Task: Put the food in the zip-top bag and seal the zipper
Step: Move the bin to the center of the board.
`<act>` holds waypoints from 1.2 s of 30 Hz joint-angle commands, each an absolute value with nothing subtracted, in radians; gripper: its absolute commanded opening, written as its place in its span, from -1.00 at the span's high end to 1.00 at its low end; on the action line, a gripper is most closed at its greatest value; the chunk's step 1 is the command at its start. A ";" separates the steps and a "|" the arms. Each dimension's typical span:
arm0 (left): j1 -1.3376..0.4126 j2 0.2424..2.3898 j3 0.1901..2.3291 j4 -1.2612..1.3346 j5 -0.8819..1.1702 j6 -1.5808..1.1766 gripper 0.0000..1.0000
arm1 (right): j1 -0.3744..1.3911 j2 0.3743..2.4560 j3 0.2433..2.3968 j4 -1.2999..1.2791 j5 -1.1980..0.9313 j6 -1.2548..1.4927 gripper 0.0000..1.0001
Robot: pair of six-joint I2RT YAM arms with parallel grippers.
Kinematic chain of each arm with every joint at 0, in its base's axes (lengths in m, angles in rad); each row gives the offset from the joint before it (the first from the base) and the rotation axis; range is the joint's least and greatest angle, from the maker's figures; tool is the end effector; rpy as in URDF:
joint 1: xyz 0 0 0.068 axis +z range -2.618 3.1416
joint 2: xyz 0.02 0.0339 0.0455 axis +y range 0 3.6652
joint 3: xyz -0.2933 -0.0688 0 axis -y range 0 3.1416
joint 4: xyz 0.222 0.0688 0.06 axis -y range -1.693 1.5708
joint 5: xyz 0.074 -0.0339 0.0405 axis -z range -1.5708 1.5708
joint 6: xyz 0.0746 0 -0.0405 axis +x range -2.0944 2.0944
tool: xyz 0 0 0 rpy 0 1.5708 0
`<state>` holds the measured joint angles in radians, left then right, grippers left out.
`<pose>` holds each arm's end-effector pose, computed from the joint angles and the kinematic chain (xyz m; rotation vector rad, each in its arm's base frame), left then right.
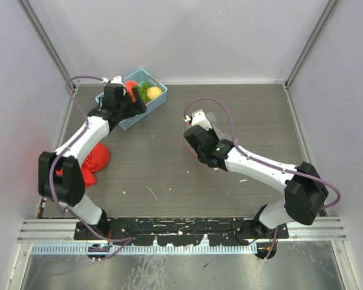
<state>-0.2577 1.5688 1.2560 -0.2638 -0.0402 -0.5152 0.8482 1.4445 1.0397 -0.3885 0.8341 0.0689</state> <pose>0.3621 -0.0923 0.3146 -0.3027 2.1535 -0.4042 0.2384 0.1868 0.2837 -0.4383 2.0548 -0.4464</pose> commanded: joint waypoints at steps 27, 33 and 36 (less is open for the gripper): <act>-0.150 1.908 1.510 -0.243 0.266 -0.284 -0.69 | 0.827 1.501 1.083 -0.340 0.748 0.050 0.99; -0.149 1.815 1.391 -0.269 0.227 -0.322 -0.67 | 0.827 1.486 1.072 -0.341 0.742 0.056 0.99; -0.150 1.753 1.322 -0.269 0.196 -0.368 -0.67 | 0.827 1.481 1.069 -0.333 0.739 0.057 0.99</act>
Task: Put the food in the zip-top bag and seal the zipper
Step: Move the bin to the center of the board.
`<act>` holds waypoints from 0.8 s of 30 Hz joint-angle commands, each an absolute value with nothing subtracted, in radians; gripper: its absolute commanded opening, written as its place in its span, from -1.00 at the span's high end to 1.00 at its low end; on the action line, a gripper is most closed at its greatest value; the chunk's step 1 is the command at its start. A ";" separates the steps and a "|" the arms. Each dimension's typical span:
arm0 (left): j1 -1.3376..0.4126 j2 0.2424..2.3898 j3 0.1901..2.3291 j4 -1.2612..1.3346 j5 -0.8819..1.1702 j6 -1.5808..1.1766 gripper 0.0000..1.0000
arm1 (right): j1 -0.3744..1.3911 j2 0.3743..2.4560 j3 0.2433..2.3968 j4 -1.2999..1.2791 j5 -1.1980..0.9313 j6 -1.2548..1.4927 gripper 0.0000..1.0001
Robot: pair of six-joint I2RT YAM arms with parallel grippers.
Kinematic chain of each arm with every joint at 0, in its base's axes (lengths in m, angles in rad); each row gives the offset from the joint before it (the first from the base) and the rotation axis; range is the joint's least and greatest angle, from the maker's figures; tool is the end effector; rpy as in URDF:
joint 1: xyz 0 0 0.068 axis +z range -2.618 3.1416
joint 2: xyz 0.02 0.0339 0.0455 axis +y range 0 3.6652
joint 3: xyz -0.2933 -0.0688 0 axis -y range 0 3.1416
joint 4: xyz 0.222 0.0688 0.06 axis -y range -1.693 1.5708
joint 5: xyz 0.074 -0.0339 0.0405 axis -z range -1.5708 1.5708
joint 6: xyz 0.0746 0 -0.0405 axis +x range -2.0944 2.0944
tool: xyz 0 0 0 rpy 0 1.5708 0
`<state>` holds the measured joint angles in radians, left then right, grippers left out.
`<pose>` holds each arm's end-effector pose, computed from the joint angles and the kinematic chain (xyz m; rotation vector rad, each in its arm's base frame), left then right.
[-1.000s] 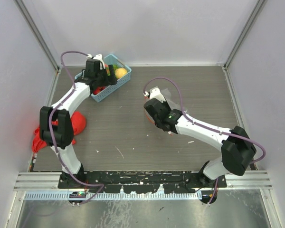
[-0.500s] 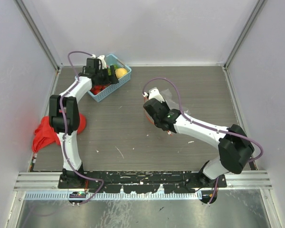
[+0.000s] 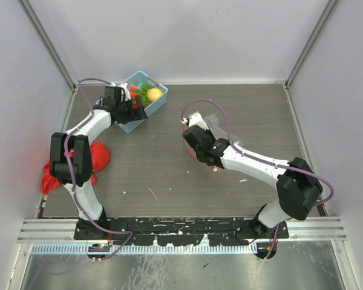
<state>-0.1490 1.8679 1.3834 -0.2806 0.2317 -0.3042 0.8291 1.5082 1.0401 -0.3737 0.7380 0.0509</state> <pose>0.4286 -0.0817 0.2421 -0.0663 2.3626 -0.4937 0.2484 0.1968 0.2633 -0.5246 2.1196 -0.4047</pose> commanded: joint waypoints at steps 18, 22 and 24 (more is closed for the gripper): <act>-0.150 1.596 1.109 -0.342 0.108 -0.580 -0.63 | 0.827 1.472 1.061 -0.324 0.727 0.053 0.99; -0.153 1.531 1.047 -0.349 0.047 -0.624 -0.62 | 0.825 1.483 1.066 -0.324 0.726 0.047 0.99; -0.164 1.492 0.999 -0.321 0.030 -0.641 -0.62 | 0.825 1.486 1.070 -0.323 0.724 0.046 0.99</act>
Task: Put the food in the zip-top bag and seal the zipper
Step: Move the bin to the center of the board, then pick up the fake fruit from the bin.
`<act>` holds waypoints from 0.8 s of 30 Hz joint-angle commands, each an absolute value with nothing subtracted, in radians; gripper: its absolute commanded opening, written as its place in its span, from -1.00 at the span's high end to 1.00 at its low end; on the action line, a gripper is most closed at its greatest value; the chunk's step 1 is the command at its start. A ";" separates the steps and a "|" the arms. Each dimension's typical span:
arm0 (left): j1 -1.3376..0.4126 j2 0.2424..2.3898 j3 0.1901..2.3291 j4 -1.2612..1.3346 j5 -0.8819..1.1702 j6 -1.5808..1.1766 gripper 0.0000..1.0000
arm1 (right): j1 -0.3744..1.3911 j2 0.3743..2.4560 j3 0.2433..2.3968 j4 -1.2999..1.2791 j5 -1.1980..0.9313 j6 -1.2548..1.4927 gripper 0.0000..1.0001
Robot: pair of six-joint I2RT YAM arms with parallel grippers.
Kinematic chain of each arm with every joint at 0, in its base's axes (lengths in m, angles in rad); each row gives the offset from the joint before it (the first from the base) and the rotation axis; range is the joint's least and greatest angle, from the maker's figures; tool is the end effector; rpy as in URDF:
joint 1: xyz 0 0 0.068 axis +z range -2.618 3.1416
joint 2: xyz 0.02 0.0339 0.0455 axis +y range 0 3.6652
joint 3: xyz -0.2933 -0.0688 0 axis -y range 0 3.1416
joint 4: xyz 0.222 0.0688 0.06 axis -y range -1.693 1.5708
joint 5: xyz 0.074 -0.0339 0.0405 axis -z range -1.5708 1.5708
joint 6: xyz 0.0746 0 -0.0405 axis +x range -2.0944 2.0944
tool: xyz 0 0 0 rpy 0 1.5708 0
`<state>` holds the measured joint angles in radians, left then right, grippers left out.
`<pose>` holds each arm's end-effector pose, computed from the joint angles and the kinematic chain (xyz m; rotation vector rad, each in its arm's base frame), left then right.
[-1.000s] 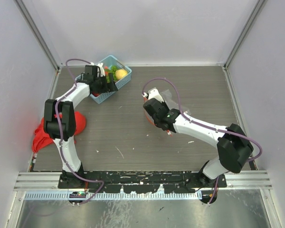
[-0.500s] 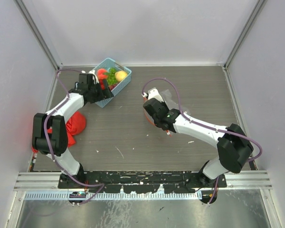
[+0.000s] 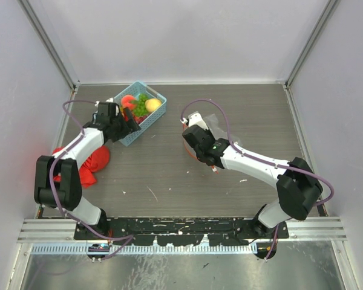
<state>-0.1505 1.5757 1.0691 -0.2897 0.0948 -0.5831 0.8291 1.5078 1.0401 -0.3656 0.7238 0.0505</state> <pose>0.3434 -0.0592 0.2456 -0.4720 2.3654 -0.4595 0.2486 0.1982 0.2635 -0.5278 2.1195 -0.3847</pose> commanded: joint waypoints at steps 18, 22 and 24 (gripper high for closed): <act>-0.181 1.607 1.231 -0.190 0.145 -0.616 -0.67 | 0.824 1.475 1.084 -0.322 0.732 0.031 0.99; -0.180 1.704 1.307 -0.171 0.152 -0.605 -0.70 | 0.824 1.467 1.087 -0.324 0.729 0.025 0.99; -0.181 1.752 1.342 -0.161 0.155 -0.608 -0.72 | 0.824 1.462 1.087 -0.324 0.729 0.022 0.99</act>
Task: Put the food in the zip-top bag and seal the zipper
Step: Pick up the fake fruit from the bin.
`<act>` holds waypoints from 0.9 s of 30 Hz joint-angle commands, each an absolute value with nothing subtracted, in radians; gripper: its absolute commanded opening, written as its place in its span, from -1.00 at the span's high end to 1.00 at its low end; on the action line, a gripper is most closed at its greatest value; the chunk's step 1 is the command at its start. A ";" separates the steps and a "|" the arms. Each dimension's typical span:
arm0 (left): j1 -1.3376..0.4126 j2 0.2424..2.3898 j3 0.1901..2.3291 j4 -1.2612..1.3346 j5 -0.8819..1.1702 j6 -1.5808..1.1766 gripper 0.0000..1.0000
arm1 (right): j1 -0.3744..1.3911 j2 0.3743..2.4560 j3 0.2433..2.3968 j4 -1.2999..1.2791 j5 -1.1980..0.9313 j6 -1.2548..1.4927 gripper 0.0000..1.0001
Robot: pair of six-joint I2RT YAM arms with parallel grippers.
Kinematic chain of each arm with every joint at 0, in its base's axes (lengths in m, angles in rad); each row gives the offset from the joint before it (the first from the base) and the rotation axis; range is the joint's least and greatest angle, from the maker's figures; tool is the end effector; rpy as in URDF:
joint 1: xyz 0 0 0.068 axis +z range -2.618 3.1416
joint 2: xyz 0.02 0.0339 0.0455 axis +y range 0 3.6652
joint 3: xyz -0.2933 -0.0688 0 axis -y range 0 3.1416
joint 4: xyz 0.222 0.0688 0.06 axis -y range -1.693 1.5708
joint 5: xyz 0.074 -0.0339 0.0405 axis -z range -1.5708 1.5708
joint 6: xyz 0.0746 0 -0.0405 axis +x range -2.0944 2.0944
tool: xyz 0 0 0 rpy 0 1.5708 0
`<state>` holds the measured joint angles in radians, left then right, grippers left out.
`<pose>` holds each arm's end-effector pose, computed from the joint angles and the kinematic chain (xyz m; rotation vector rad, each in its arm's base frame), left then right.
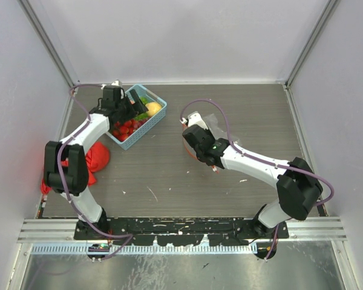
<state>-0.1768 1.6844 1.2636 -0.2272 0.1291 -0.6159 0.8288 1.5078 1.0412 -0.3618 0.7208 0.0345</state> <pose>0.3905 -0.0795 0.2797 -0.4239 2.2350 -0.5720 0.2490 0.1987 0.2641 -0.5433 2.1147 -0.3876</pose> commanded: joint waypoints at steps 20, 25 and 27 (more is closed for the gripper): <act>-0.182 2.116 1.625 -0.040 0.285 -0.569 -0.88 | 0.824 1.485 1.088 -0.325 0.724 0.011 0.99; -0.188 2.169 1.670 -0.042 0.312 -0.550 -0.89 | 0.824 1.498 1.090 -0.325 0.722 0.009 0.99; -0.190 2.187 1.685 -0.051 0.313 -0.545 -0.89 | 0.824 1.501 1.091 -0.325 0.721 0.009 0.99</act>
<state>-0.1822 2.1628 1.6218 -0.0994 0.2760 -0.5804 0.8272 1.5036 1.0439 -0.3595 0.7197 0.0158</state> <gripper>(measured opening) 0.944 0.030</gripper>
